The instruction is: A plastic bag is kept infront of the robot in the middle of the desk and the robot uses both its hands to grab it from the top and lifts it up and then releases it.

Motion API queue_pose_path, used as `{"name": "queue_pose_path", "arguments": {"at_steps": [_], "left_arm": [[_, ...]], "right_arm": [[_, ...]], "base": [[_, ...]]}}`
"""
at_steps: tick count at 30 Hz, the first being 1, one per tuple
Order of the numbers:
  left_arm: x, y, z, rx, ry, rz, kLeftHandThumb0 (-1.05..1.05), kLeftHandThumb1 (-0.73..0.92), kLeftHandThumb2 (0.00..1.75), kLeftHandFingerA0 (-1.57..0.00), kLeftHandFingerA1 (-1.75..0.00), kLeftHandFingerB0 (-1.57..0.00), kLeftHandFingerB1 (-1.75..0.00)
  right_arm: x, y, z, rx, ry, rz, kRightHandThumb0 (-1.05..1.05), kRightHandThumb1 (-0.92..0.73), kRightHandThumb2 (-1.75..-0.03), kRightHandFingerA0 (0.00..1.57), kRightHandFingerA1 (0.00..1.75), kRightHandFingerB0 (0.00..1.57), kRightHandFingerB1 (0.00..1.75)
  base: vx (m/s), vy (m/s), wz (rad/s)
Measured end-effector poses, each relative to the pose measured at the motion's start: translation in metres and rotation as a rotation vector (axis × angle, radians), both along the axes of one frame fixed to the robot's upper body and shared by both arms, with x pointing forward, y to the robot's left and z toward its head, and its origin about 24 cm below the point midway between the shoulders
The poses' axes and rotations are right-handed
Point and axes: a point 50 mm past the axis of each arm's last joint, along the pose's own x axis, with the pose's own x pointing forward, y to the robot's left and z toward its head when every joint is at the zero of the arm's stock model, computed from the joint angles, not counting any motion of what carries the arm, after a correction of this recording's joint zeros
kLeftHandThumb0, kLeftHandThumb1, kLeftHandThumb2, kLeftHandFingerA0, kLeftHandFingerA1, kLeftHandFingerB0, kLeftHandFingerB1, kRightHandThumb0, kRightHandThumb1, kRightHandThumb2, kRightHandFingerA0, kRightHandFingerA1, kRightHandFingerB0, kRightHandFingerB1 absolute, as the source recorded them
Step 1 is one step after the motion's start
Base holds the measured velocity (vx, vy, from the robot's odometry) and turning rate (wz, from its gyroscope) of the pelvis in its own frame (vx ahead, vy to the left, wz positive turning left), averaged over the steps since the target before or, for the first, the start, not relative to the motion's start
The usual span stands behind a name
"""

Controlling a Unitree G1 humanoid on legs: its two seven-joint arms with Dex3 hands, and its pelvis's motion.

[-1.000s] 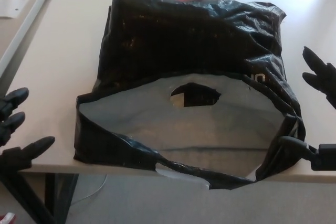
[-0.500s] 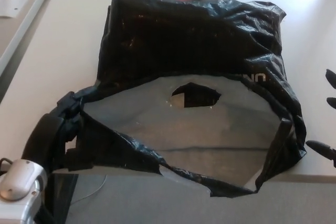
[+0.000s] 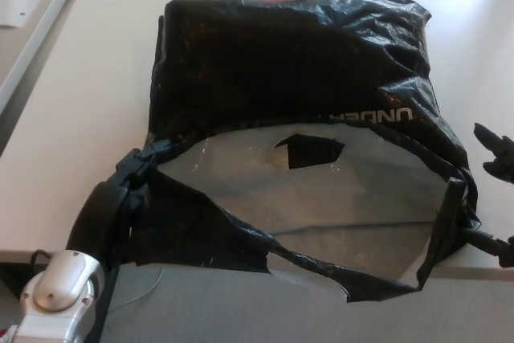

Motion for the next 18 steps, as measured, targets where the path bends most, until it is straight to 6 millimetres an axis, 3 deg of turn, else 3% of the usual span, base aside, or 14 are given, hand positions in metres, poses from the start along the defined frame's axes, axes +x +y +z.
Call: {"name": "queue_pose_path", "arguments": {"at_steps": [9, 10, 15, 16, 18], "left_arm": [[-0.0064, 0.0043, -0.0076, 0.006, 0.042, 0.003, -0.43, 0.56, 0.57, -0.19, -0.30, -0.02, -0.25], [-0.0069, 0.0049, -0.0076, 0.009, 0.043, 0.003, -0.38, 0.55, 0.60, -0.18, -0.33, -0.05, -0.18], [-0.0087, 0.0066, -0.0071, 0.048, 0.046, -0.015, -0.46, 0.56, 0.57, -0.20, -0.31, -0.01, -0.24], [-0.0092, 0.0069, -0.0069, 0.054, 0.046, -0.018, -0.47, 0.56, 0.57, -0.20, -0.31, -0.01, -0.24], [-0.0100, 0.0064, -0.0068, 0.060, 0.045, -0.022, -0.45, 0.57, 0.57, -0.21, -0.30, -0.01, -0.24]], "right_arm": [[-0.0008, 0.0058, -0.0046, -0.023, 0.033, 0.026, -0.48, -0.47, -0.71, 0.05, 0.39, 0.00, 0.00], [-0.0008, 0.0059, -0.0048, -0.023, 0.035, 0.028, -0.47, -0.48, -0.71, 0.06, 0.38, 0.00, 0.00], [-0.0015, 0.0055, -0.0068, -0.018, 0.056, 0.029, -0.49, -0.49, -0.72, 0.05, 0.37, 0.00, 0.00], [-0.0021, 0.0052, -0.0077, -0.015, 0.062, 0.028, -0.52, -0.37, -0.70, 0.00, 0.36, 0.00, 0.07], [-0.0037, 0.0046, -0.0100, -0.009, 0.076, 0.027, -0.48, -0.46, -0.71, 0.02, 0.37, 0.00, 0.00]], "base": [[0.00, 0.000, 0.00], [0.00, 0.000, 0.00], [0.00, 0.000, 0.00], [0.00, 0.000, 0.00], [0.00, 0.000, 0.00]]}}
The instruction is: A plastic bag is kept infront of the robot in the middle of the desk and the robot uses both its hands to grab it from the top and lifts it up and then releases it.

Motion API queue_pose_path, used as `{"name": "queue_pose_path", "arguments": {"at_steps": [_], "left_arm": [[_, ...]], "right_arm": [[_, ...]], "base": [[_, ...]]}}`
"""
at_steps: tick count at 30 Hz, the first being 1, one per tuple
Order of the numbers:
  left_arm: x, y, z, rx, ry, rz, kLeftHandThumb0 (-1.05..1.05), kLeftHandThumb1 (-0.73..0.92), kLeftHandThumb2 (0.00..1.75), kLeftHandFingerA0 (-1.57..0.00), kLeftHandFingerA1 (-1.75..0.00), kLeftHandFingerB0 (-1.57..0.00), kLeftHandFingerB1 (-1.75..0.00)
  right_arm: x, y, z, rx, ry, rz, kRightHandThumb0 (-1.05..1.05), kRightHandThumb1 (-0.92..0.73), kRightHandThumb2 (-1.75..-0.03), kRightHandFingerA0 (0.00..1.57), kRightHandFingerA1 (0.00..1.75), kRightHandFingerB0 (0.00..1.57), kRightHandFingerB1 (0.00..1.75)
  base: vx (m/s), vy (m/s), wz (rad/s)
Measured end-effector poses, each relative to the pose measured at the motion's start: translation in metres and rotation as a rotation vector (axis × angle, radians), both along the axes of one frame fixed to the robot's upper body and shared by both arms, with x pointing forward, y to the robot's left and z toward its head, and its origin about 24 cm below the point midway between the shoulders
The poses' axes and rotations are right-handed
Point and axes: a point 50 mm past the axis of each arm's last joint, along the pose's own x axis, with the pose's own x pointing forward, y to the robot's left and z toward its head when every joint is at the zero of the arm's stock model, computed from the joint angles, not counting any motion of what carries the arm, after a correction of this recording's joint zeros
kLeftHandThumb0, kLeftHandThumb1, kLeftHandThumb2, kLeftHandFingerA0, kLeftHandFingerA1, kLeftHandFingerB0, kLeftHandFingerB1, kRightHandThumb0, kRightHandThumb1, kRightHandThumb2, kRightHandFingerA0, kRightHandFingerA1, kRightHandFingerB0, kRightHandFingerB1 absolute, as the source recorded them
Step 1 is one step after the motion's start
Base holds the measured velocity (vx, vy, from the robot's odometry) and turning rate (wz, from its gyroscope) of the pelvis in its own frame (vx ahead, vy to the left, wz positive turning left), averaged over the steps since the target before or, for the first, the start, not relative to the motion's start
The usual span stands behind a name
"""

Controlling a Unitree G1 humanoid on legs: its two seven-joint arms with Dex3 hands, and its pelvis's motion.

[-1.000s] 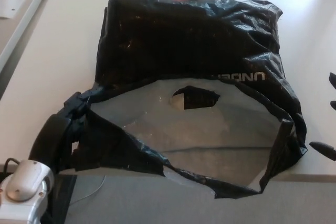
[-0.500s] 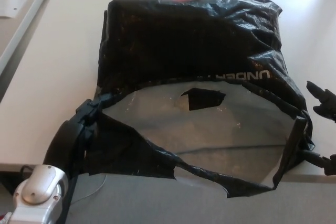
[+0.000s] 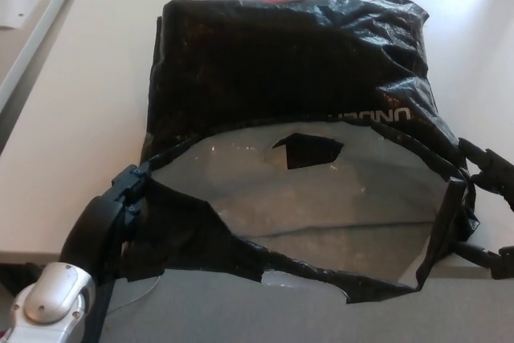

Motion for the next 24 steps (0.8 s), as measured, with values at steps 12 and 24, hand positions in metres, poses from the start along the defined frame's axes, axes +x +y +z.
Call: {"name": "queue_pose_path", "arguments": {"at_steps": [12, 24], "left_arm": [[-0.001, 0.002, -0.001, -0.006, 0.003, 0.018, -0.45, 0.53, 0.59, -0.22, -0.33, -0.08, -0.21], [0.003, -0.001, -0.003, -0.034, 0.009, 0.034, -0.30, 0.47, 0.97, 0.00, -0.49, 0.00, -0.50]], "right_arm": [[-0.005, -0.003, -0.009, 0.015, 0.041, -0.014, -0.49, -0.49, -0.72, 0.07, 0.38, 0.00, 0.00], [-0.005, -0.001, -0.013, 0.048, 0.071, -0.015, -0.48, -0.54, -0.59, 0.17, 0.37, 0.00, 0.14]], "base": [[0.00, 0.000, 0.00], [0.00, 0.000, 0.00]]}}
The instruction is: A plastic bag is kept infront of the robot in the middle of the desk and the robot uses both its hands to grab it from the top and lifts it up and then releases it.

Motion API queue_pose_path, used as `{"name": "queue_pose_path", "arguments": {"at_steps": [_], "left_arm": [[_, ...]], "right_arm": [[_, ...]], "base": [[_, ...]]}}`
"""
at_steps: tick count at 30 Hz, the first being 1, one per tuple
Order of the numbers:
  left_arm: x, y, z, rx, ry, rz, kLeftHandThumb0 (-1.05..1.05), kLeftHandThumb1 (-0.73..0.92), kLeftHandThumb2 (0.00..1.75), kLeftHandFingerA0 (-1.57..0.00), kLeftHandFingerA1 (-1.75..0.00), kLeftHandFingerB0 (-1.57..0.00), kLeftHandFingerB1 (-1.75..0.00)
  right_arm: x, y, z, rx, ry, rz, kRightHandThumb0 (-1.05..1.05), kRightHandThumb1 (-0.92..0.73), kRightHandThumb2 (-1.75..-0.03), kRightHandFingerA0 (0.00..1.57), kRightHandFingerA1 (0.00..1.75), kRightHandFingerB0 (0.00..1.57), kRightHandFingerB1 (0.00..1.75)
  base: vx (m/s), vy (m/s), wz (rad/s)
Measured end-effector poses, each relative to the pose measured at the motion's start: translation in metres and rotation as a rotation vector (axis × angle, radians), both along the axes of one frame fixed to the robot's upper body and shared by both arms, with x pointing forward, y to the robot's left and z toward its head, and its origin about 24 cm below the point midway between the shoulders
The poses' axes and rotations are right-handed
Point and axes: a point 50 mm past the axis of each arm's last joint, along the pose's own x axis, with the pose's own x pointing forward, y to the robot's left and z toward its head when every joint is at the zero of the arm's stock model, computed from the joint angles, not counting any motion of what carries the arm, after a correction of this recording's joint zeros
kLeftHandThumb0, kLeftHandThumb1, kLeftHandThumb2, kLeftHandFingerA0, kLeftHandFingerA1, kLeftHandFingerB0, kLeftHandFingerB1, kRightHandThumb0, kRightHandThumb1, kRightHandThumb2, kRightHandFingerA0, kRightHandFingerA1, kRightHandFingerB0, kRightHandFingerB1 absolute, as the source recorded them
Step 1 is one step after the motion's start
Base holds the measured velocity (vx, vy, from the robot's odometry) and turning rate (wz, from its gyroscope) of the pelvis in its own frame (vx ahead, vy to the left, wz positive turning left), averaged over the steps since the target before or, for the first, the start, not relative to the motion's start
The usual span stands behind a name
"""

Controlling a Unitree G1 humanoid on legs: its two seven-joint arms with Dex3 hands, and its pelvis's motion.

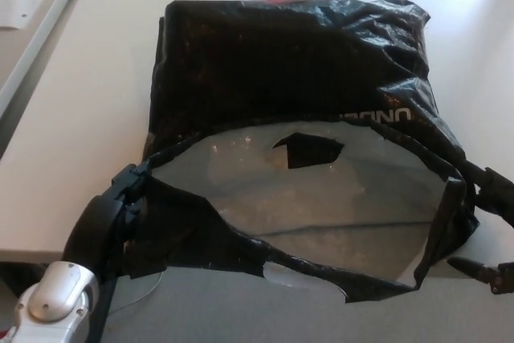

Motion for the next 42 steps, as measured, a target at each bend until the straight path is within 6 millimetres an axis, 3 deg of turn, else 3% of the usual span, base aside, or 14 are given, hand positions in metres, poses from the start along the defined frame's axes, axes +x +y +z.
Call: {"name": "queue_pose_path", "arguments": {"at_steps": [1, 2, 15, 16, 18, 19, 26, 29, 34, 35, 37, 38, 40, 42], "left_arm": [[0.000, 0.000, 0.000, -0.001, 0.001, 0.000, -0.30, 0.47, 0.97, 0.00, -0.49, 0.00, -0.50], [0.000, 0.000, 0.000, 0.000, 0.001, 0.001, -0.43, 0.57, 0.57, -0.17, -0.31, 0.00, -0.24], [0.011, -0.014, -0.001, 0.001, -0.003, 0.119, -0.35, 0.57, 0.57, -0.34, -0.37, -0.14, -0.27], [0.012, -0.016, 0.000, -0.017, 0.000, 0.130, -0.37, 0.57, 0.57, -0.69, -1.49, -0.54, -0.44], [0.016, -0.016, 0.002, -0.042, 0.009, 0.144, -0.36, 0.61, 0.58, -0.98, -1.75, -0.77, -0.60], [0.017, -0.016, 0.003, -0.047, 0.013, 0.147, -0.24, 0.74, 0.61, -0.81, -1.75, -0.51, -1.75], [0.019, -0.014, 0.004, -0.085, 0.073, 0.148, -0.17, 0.72, 0.61, -0.82, -1.75, -0.51, -1.75], [0.019, -0.012, 0.004, -0.080, 0.095, 0.144, -0.17, 0.70, 0.61, -0.78, -1.75, -0.52, -1.75], [0.019, -0.010, 0.005, -0.085, 0.123, 0.145, -0.21, 0.66, 0.61, -0.82, -1.75, -0.58, -1.75], [0.020, -0.010, 0.005, -0.090, 0.129, 0.143, -0.21, 0.66, 0.61, -0.85, -1.75, -0.56, -1.75], [0.021, -0.010, 0.006, -0.091, 0.133, 0.139, -0.19, 0.66, 0.61, -0.83, -1.75, -0.57, -1.75], [0.021, -0.010, 0.007, -0.088, 0.134, 0.137, -0.20, 0.67, 0.61, -0.83, -1.75, -0.58, -1.75], [0.021, -0.011, 0.009, -0.086, 0.133, 0.133, -0.20, 0.67, 0.60, -0.83, -1.75, -0.58, -1.75], [0.021, -0.012, 0.010, -0.085, 0.132, 0.130, -0.17, 0.67, 0.61, -0.82, -1.75, -0.60, -1.75]], "right_arm": [[0.000, 0.000, -0.001, 0.008, 0.004, -0.002, -0.48, -0.54, -0.59, 0.17, 0.37, 0.00, 0.14], [-0.001, 0.001, -0.004, 0.017, 0.011, -0.005, -0.48, -0.54, -0.59, 0.17, 0.36, 0.00, 0.14], [0.022, 0.032, -0.022, 0.096, 0.035, -0.008, -0.50, -0.53, -0.58, 0.17, 0.38, 0.00, 0.16], [0.025, 0.036, -0.021, 0.097, 0.032, -0.004, -0.49, -0.55, -0.56, 0.17, 0.36, 0.00, 0.18], [0.032, 0.043, -0.019, 0.102, 0.022, 0.005, -0.50, -0.55, -0.56, 0.17, 0.36, 0.00, 0.18], [0.033, 0.045, -0.018, 0.104, 0.019, 0.009, -0.47, -0.55, -0.57, 0.17, 0.36, 0.00, 0.21], [0.040, 0.054, -0.018, 0.101, 0.017, 0.024, -0.49, -0.55, -0.58, 0.23, 0.39, 0.09, 0.25], [0.040, 0.053, -0.020, 0.111, 0.021, 0.012, -0.43, -0.54, -0.57, 0.51, 0.56, 0.35, 0.38], [0.045, 0.047, -0.021, 0.171, 0.023, -0.042, -0.46, -0.48, -0.85, 0.71, 1.13, 0.62, 0.67], [0.047, 0.044, -0.020, 0.186, 0.021, -0.058, -0.36, -0.57, -0.57, 0.60, 1.54, 0.67, 0.60], [0.049, 0.040, -0.018, 0.206, 0.015, -0.078, -0.35, -0.61, -0.52, 0.63, 1.75, 0.69, 0.74], [0.051, 0.038, -0.017, 0.215, 0.013, -0.084, -0.35, -0.63, -0.52, 0.61, 1.75, 0.61, 1.06], [0.052, 0.037, -0.015, 0.229, 0.009, -0.091, -0.45, -0.46, -0.78, 0.96, 1.36, 0.68, 1.13], [0.052, 0.037, -0.014, 0.237, 0.006, -0.094, -0.42, -0.50, -0.79, 1.05, 1.43, 0.86, 1.31]], "base": [[0.00, 0.000, 0.00], [0.00, 0.000, 0.00], [0.00, 0.000, 0.00], [0.00, 0.000, 0.00], [0.00, 0.000, 0.00], [0.00, 0.000, 0.00], [0.00, 0.000, 0.00], [0.00, 0.000, 0.00], [0.00, 0.000, 0.00], [0.00, 0.000, 0.00], [0.00, 0.000, 0.00], [0.00, 0.000, 0.00], [0.00, 0.000, 0.00], [0.00, 0.000, 0.00]]}}
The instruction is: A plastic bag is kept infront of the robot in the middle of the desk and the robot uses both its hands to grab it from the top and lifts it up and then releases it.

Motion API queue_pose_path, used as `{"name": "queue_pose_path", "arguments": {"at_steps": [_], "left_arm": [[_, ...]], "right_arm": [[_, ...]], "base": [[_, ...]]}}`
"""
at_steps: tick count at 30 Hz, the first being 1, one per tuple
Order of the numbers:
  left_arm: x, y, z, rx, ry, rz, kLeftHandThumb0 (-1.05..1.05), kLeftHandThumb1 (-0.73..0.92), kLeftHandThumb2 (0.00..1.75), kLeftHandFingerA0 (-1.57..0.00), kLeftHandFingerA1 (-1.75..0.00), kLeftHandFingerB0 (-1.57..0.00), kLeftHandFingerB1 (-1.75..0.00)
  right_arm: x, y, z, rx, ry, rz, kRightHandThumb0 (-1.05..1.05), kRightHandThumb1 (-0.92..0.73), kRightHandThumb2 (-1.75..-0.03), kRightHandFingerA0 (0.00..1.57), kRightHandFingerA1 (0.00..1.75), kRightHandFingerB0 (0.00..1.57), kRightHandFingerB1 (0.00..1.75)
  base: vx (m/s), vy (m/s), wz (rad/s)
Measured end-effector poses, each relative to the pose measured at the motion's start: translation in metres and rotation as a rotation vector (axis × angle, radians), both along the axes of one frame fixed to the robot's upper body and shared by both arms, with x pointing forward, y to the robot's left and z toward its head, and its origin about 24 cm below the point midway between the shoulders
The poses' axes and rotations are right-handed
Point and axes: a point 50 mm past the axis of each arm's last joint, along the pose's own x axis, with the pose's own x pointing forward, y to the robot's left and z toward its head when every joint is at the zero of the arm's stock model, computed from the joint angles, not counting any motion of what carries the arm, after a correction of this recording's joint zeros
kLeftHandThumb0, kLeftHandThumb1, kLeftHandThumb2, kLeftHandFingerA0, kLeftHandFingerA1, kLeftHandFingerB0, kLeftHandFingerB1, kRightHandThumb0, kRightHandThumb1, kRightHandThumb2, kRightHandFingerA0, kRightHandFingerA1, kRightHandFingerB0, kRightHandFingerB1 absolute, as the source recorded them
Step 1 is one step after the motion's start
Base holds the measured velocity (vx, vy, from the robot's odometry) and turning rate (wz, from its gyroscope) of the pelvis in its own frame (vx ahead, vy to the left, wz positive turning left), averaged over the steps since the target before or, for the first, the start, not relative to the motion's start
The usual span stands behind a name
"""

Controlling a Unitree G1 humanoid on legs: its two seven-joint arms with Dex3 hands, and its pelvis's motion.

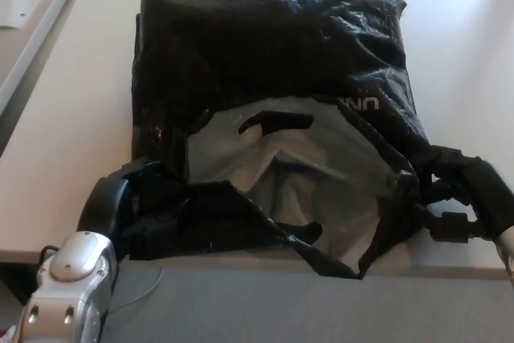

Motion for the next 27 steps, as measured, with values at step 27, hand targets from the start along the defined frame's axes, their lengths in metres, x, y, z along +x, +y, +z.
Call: {"name": "queue_pose_path", "arguments": {"at_steps": [27], "left_arm": [[-0.007, -0.021, 0.020, -0.006, -0.092, -0.021, -0.16, 0.66, 0.59, -0.83, -1.75, -0.62, -1.75]], "right_arm": [[0.002, 0.035, 0.011, 0.159, -0.060, 0.047, -0.05, -0.72, -0.58, 0.80, 1.75, 0.65, 1.75]], "base": [[0.00, 0.000, 0.00]]}}
